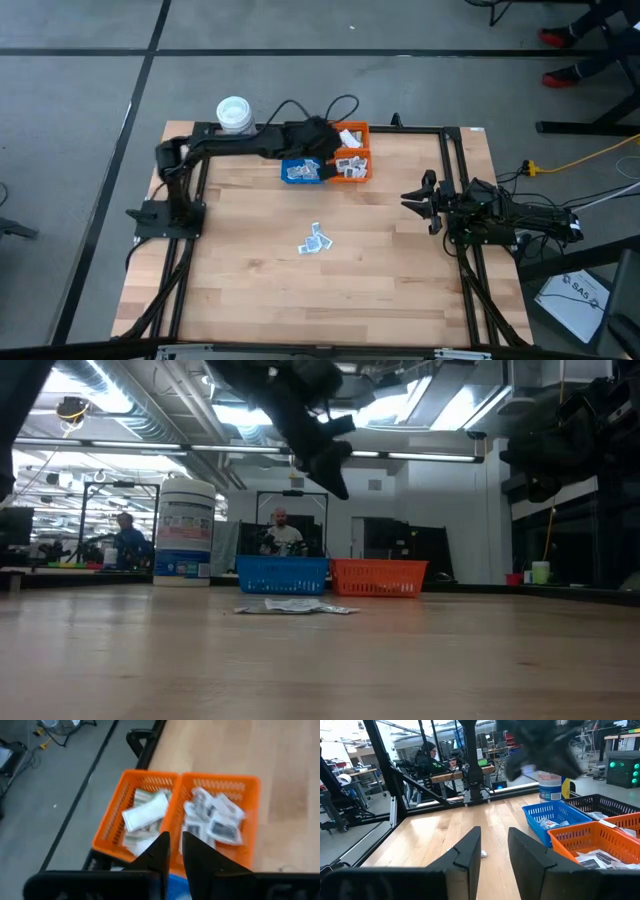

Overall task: Pick & Place First Aid Supplies
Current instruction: Put the alcohol pad into the black bin

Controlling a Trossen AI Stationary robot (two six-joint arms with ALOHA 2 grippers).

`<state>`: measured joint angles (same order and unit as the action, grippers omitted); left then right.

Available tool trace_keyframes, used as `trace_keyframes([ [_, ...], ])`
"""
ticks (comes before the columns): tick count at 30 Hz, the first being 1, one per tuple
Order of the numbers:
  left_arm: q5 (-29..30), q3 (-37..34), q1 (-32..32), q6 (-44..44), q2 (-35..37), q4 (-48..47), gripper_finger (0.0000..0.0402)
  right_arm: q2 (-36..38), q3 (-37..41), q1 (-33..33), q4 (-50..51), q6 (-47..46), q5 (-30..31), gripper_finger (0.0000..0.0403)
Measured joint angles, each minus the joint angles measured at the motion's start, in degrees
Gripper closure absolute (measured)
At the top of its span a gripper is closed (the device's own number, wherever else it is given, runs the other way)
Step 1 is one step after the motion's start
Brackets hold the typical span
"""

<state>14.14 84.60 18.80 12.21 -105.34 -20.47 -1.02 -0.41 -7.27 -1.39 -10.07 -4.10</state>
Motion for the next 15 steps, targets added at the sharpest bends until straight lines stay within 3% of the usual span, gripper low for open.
trace_keyframes([
  [6, 2.28, -7.38, -5.09, 2.17, 7.43, 1.04, 0.0380, 0.01, -0.01, 0.00, -0.01, 0.02, 0.01, 0.0303],
  [15, 1.68, -8.04, -14.66, -0.27, 9.79, -7.67, 0.0375, 0.02, -0.01, 0.00, -0.02, 0.00, 0.00, 0.0303],
])
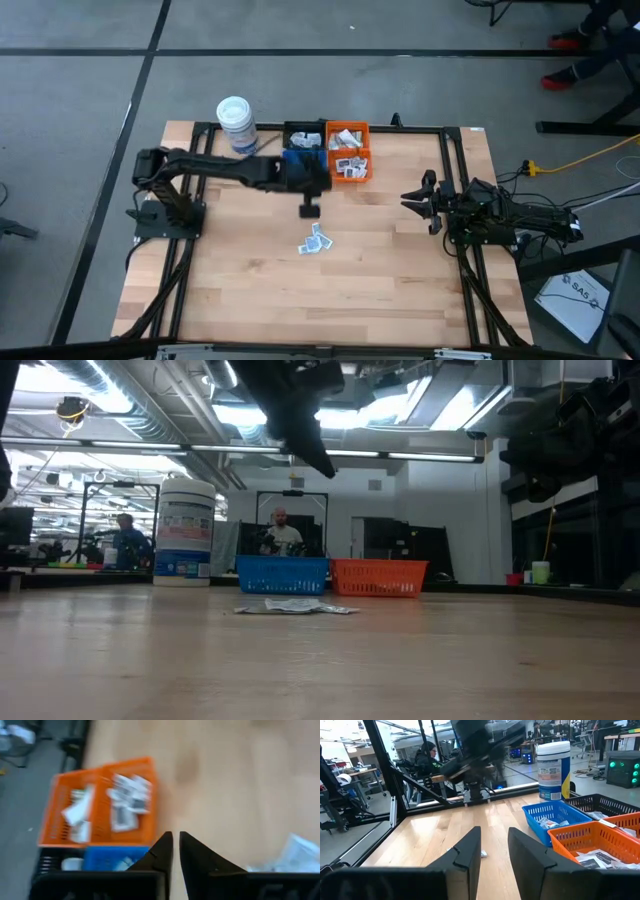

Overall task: Pick & Place First Aid Supplies
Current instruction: Put the alcohol pad into the black bin

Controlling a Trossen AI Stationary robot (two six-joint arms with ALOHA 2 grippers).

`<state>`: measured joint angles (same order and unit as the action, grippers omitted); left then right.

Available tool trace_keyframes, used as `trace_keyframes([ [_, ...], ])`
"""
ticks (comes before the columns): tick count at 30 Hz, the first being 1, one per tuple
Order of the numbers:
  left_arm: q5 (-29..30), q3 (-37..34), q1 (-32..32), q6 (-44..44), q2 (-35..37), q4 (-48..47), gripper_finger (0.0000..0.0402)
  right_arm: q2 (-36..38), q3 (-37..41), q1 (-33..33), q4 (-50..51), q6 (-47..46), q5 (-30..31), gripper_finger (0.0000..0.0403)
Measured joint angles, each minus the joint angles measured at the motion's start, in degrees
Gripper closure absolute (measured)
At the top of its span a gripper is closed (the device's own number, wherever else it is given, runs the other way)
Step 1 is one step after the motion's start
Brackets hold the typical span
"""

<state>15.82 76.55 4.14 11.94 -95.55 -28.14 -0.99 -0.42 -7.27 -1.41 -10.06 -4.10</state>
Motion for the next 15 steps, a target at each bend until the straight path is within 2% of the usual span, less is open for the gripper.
trace_keyframes([
  [7, 0.96, 0.00, -8.87, 1.95, -0.32, -13.00, 0.0340, -0.01, 0.01, -0.01, 0.02, 0.02, 0.01, 0.0303],
  [15, 2.03, 0.00, -15.30, -3.65, -0.32, -14.86, 0.0307, -0.01, 0.01, -0.01, 0.02, 0.01, 0.00, 0.0303],
])
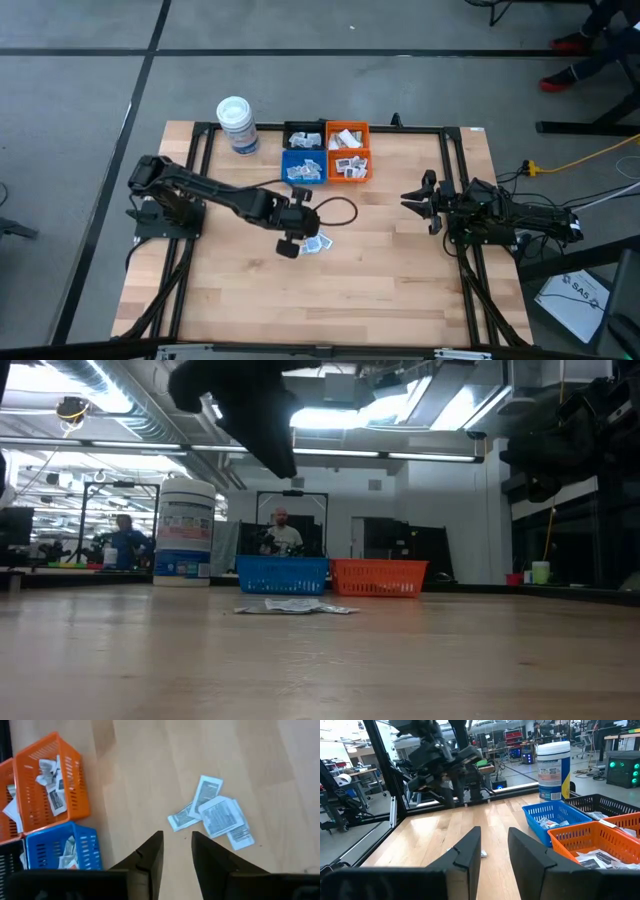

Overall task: Pick & Place First Aid Supplies
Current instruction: Put the alcohol pad into the black bin

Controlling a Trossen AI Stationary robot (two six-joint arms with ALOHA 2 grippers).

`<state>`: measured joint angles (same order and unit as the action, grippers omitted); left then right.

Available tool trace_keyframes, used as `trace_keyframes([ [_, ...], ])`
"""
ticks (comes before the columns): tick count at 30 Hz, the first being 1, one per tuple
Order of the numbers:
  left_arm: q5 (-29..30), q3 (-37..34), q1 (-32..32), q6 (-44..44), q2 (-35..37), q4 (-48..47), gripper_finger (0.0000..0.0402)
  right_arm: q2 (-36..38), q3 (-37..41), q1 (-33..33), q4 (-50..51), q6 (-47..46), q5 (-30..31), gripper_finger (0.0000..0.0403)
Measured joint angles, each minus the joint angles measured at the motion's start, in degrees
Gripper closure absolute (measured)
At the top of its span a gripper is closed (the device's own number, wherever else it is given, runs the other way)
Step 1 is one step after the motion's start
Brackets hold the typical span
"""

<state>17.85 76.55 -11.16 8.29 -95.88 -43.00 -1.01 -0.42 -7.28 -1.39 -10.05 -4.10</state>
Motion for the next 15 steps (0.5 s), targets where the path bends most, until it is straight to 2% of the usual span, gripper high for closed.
trace_keyframes([
  [6, -1.25, 0.00, -2.82, -1.03, -0.05, 0.26, 0.0283, 0.01, -0.01, -0.01, 0.00, 0.01, 0.01, 0.0303],
  [15, -4.72, -0.46, -5.69, -7.73, -3.08, 1.92, 0.0256, 0.00, 0.00, 0.00, 0.00, -0.01, 0.02, 0.0303],
])
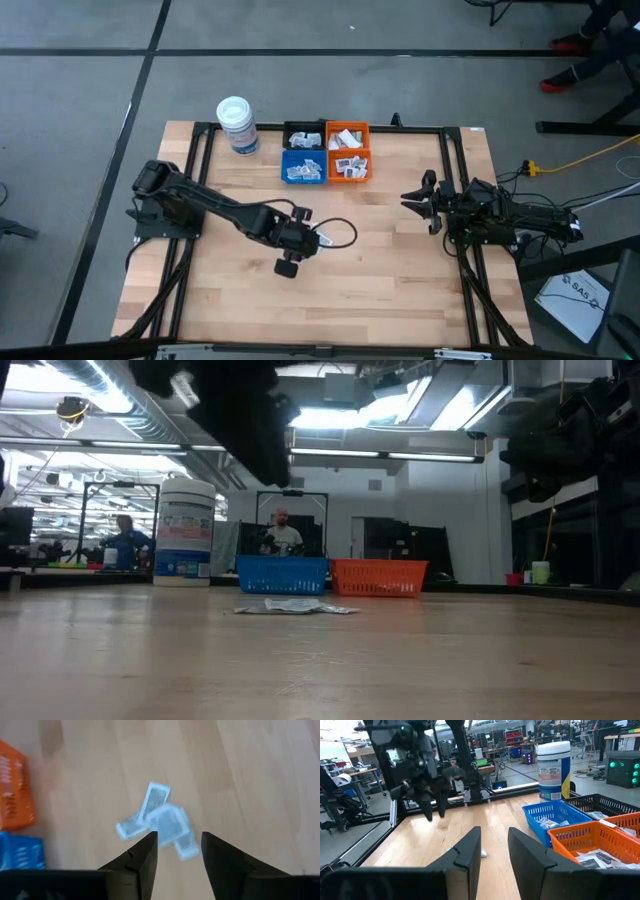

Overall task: Pick & Place First Aid Supplies
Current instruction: Put the alcohol pad into the black bin

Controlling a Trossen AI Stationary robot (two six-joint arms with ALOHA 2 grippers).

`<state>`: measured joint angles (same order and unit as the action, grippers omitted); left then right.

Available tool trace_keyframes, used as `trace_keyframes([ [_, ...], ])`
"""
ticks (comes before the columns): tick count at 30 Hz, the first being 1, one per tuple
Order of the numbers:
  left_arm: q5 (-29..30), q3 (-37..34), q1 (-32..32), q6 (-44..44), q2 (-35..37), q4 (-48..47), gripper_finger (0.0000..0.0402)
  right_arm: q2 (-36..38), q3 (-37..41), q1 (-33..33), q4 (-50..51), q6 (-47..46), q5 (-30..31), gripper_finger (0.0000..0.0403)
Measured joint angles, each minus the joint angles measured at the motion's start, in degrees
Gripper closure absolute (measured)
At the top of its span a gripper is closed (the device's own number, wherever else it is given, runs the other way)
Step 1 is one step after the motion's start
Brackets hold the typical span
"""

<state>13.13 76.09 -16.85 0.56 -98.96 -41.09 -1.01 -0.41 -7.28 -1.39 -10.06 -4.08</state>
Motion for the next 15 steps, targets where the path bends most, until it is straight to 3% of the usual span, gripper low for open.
trace_keyframes([
  [15, -5.32, 0.02, 3.04, 2.96, -11.28, 7.14, 0.0254, -0.01, 0.00, 0.00, 0.00, 0.01, -0.01, 0.0303],
])
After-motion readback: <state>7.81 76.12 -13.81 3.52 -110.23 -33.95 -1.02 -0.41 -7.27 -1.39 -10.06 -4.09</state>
